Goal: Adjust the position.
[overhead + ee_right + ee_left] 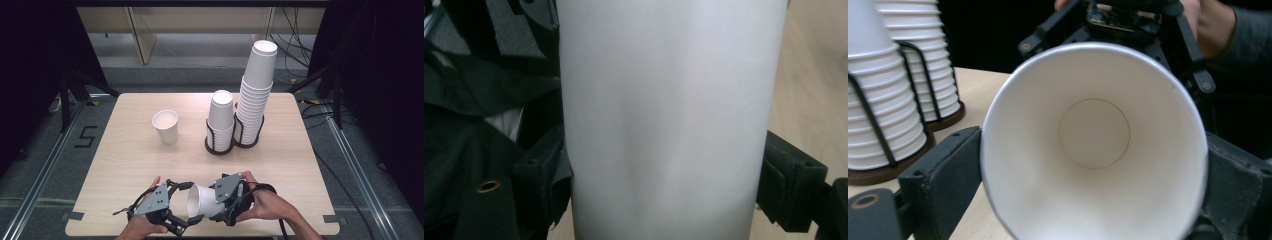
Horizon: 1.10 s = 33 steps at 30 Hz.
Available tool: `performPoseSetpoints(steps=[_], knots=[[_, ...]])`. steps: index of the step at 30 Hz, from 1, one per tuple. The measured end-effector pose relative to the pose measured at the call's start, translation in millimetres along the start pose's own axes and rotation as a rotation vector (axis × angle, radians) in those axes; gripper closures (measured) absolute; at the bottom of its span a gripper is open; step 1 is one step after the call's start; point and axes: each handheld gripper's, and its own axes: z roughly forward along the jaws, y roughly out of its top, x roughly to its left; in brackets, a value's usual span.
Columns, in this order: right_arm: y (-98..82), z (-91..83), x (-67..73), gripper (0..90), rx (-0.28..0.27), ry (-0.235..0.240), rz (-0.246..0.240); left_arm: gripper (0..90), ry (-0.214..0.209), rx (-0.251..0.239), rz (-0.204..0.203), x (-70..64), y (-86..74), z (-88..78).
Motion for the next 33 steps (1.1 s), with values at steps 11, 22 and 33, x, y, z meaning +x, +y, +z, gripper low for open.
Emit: performPoseSetpoints(steps=[11,22,33], knots=[[-3.7,-13.5,-4.5,20.9,-0.123,0.001,0.085,5.2,0.030,-0.037,-0.073,-0.2,-5.5,4.4],[-3.2,-1.9,-3.6,20.6,-0.166,0.020,0.114,4.1,0.045,-0.110,-0.102,-2.9,-2.8,3.4],[-3.6,7.0,-0.9,19.5,-0.149,0.050,0.157,9.8,0.035,-0.077,-0.050,-6.2,1.5,2.4]])
